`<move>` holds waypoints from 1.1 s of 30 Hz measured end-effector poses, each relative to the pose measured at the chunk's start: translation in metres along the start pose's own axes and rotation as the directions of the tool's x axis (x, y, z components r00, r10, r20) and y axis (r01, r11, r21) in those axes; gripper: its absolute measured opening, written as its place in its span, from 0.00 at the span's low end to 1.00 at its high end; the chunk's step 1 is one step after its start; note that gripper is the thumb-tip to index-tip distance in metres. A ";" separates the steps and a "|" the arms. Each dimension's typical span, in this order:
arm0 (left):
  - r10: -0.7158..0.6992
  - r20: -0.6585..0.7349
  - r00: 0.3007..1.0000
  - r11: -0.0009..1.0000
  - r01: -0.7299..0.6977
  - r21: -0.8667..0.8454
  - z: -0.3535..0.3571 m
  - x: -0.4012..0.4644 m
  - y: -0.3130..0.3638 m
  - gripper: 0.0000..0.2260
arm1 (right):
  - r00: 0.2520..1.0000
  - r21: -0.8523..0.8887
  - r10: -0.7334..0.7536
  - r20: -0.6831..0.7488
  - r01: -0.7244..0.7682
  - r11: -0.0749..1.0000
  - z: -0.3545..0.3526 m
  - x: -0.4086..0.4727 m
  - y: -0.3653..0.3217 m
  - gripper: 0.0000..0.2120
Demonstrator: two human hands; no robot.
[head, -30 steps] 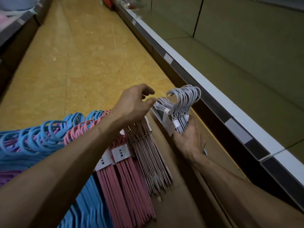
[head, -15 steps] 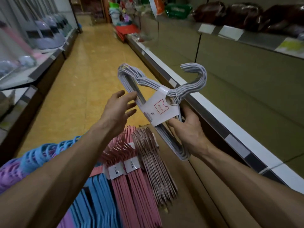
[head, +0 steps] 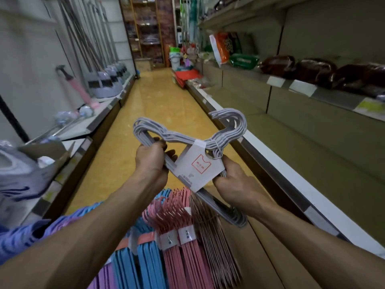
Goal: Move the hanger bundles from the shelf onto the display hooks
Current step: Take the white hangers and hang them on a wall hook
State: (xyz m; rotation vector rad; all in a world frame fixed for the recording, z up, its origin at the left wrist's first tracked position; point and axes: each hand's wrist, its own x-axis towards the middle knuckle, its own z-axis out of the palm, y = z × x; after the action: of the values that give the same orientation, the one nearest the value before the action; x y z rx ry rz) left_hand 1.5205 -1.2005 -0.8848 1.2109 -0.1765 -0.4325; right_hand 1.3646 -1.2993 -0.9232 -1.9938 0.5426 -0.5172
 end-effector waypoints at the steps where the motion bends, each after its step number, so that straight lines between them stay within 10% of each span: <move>1: 0.004 -0.025 1.000 1.000 -0.004 -0.019 0.000 0.000 0.005 0.04 | 1.000 -0.002 -0.007 0.007 0.007 1.000 0.001 0.005 -0.004 0.19; 14: 0.179 -0.122 0.976 0.972 -0.194 -0.129 0.025 0.014 0.221 0.07 | 0.990 -0.080 -0.143 -0.006 0.142 0.987 -0.041 0.088 -0.213 0.17; 33: 0.073 -0.373 0.925 0.887 -0.231 -0.400 0.113 -0.070 0.752 0.14 | 0.983 -0.354 -0.179 0.042 0.182 0.917 -0.191 0.130 -0.747 0.19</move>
State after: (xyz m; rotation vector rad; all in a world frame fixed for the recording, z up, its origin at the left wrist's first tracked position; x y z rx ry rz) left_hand 1.5884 -1.0563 -0.1378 0.8001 0.1289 -0.0982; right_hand 1.4815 -1.1848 -0.1582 -2.4099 0.4737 -0.5515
